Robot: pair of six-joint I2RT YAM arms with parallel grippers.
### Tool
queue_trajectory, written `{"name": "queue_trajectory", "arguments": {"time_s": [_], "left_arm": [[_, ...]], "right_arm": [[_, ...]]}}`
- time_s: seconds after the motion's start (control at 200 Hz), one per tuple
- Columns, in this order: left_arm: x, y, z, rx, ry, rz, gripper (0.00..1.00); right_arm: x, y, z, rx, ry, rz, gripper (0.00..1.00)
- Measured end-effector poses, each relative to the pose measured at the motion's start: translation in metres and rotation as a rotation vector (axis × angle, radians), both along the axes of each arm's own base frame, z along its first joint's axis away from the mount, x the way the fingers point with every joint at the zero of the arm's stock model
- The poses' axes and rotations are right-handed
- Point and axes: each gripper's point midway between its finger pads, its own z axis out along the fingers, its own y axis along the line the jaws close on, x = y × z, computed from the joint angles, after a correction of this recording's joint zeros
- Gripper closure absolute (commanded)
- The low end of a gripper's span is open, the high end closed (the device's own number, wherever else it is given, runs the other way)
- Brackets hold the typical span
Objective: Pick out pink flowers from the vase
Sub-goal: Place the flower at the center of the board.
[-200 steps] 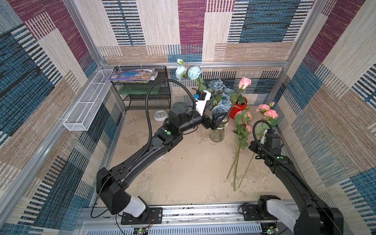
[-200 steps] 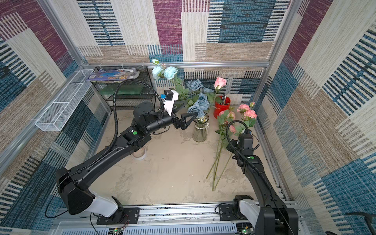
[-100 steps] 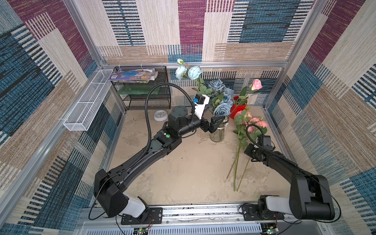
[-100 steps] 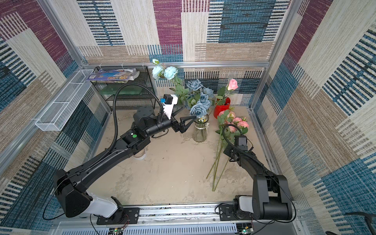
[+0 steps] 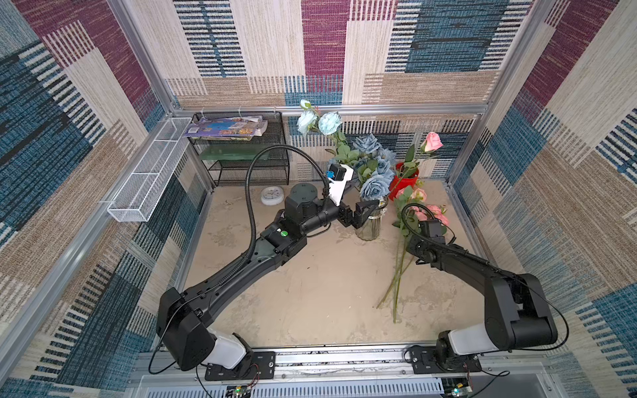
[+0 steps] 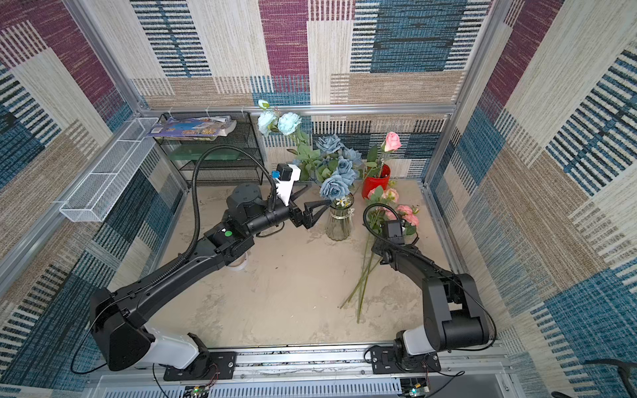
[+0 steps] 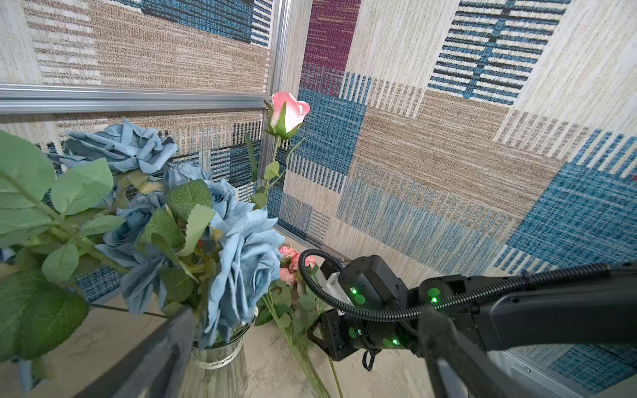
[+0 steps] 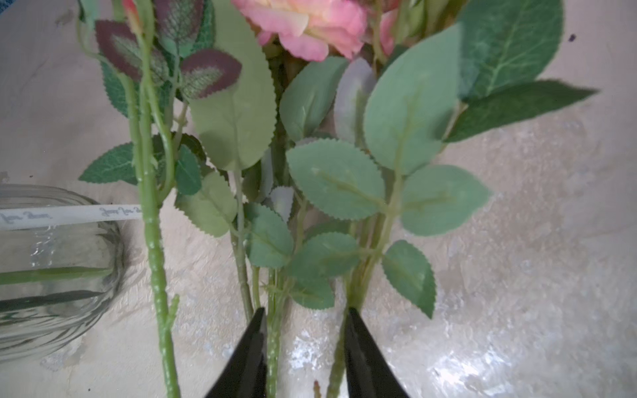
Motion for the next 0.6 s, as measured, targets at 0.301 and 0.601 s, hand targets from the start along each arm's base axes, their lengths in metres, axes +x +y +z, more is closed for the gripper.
{"name": "queue_trajectory", "arguments": {"time_s": [0.301,0.601], "left_arm": [[-0.004,-0.001,-0.006,0.022,-0.013,-0.009,0.01],[-0.042,-0.061,-0.002,0.117,-0.122,-0.166,0.01]], "right_arm": [[-0.010,-0.003,0.047,-0.028,-0.113,-0.021,0.10],[-0.046,-0.001,0.138,0.016,-0.431,0.001,0.03]]}}
